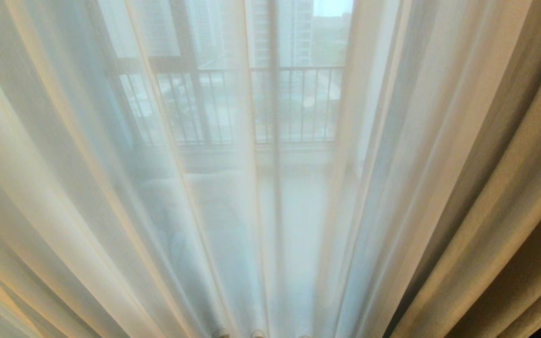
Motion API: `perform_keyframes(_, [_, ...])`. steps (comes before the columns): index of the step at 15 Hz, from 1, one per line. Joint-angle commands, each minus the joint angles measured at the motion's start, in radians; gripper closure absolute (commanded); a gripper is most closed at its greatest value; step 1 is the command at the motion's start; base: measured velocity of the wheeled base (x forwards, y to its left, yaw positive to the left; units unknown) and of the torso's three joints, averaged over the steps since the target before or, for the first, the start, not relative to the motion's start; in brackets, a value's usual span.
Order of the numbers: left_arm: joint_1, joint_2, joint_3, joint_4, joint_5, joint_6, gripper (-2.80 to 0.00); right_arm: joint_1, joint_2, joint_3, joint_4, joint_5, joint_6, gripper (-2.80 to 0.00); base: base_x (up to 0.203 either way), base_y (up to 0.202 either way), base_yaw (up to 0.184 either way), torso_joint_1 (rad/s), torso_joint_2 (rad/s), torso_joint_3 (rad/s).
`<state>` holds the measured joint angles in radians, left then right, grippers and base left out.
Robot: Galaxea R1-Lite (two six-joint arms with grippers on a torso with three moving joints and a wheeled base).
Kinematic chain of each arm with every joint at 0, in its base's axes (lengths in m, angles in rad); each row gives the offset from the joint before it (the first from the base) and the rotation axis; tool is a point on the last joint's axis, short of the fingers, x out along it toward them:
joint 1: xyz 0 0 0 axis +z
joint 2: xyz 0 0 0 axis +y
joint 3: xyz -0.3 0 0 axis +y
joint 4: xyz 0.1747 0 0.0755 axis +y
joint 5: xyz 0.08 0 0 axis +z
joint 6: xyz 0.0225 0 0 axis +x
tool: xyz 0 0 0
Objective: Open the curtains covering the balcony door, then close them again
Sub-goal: Close the outer curtains on both sides
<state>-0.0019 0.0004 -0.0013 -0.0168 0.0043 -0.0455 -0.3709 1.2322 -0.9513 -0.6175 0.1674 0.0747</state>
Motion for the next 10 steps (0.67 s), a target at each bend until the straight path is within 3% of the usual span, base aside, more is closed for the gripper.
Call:
perform_keyframes(1, [0.0, 0.0, 0.0, 0.0, 0.0, 0.0, 0.0, 0.0, 0.159, -0.086, -0.033, 0.001, 0.004, -2.8, 0.0, 0.0, 0.0, 0.0, 0.0, 0.0])
perform_keyframes(10, [0.0, 0.0, 0.0, 0.0, 0.0, 0.0, 0.0, 0.003, 0.455, -0.4, -0.157, 0.003, 0.059, -2.8, 0.0, 0.0, 0.0, 0.0, 0.0, 0.0])
